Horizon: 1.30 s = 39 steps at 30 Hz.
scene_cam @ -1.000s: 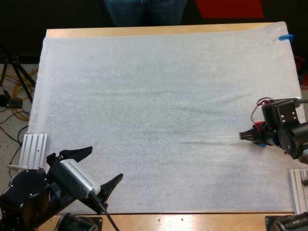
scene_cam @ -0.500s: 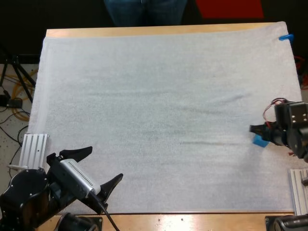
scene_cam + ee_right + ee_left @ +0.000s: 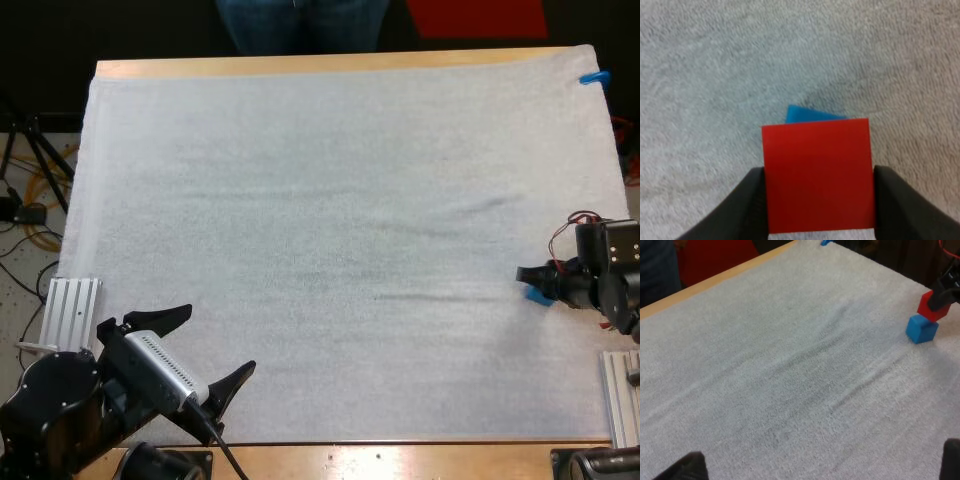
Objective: Stack red cube on blue cube
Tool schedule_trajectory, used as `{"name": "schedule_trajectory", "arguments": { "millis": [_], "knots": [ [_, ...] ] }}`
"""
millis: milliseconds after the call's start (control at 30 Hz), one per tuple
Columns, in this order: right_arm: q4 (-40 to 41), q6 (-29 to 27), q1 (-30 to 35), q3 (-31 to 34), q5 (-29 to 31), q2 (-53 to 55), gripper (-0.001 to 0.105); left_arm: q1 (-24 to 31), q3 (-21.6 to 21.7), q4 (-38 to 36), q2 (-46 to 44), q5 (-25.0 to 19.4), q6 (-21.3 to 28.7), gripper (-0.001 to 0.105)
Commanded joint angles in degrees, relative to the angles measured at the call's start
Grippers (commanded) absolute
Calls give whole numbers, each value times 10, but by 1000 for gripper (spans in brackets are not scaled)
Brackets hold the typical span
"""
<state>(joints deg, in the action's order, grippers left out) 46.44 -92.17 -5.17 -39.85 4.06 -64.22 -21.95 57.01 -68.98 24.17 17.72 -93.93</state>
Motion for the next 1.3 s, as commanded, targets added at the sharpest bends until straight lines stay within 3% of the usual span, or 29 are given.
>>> {"name": "schedule_trajectory", "arguments": {
  "millis": [0,733,1000,1267],
  "knots": [
    [-15,-7,3,-2,-5,2,9,-1,0,3,0,0,-1,87],
    [-11,-21,3,9,-13,2,11,-1,0,3,0,0,-1,87],
    [-13,-21,3,9,-13,2,48,-1,0,3,0,0,-1,87],
    [-29,-21,3,9,-13,2,56,-1,0,3,0,0,-1,87]
  ]
}}
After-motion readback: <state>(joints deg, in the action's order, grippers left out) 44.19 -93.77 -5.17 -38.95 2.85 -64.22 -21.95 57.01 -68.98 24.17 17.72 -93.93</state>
